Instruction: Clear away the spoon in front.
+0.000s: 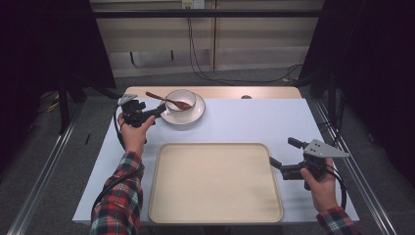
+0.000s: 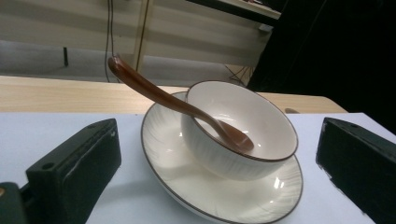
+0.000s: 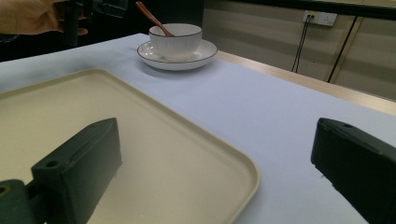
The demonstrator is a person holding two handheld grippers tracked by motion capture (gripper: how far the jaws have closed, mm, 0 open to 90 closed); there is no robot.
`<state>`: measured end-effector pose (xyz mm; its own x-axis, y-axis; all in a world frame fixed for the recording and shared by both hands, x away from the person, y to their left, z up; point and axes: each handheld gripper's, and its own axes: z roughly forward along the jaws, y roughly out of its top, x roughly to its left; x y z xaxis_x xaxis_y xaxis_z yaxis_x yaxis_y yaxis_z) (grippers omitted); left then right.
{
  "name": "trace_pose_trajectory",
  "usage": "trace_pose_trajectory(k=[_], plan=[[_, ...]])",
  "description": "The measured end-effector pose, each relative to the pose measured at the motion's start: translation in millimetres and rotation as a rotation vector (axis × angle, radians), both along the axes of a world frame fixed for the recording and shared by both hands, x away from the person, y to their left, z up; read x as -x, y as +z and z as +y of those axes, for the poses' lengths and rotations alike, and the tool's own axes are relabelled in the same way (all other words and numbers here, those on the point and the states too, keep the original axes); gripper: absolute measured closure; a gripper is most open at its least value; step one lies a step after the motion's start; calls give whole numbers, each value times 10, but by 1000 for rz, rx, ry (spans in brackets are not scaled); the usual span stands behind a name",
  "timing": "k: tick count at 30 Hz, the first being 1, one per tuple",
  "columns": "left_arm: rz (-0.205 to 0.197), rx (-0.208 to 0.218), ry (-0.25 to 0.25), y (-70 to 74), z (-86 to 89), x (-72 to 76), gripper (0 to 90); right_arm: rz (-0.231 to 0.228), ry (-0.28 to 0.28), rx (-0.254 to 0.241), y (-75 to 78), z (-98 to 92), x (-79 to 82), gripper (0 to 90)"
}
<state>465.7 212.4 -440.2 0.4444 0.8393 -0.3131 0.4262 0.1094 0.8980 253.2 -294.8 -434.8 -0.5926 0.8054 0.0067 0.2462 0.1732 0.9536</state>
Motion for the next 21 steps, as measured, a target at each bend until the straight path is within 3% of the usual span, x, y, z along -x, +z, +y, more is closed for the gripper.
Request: trace_pose_trajectory(k=[11, 14, 15, 21], plan=[[12, -13, 25, -61, -35, -114, 0, -5, 4, -1, 1, -12, 0, 14], [20, 5, 44, -76, -45, -148, 2, -3, 7, -5, 4, -8, 4, 14], [22, -3, 63, -80, -48, -159, 12, -4, 7, -7, 7, -11, 7, 14], [22, -19, 67, -111, -29, -223, 51, -17, 1, -18, 19, -21, 12, 14]])
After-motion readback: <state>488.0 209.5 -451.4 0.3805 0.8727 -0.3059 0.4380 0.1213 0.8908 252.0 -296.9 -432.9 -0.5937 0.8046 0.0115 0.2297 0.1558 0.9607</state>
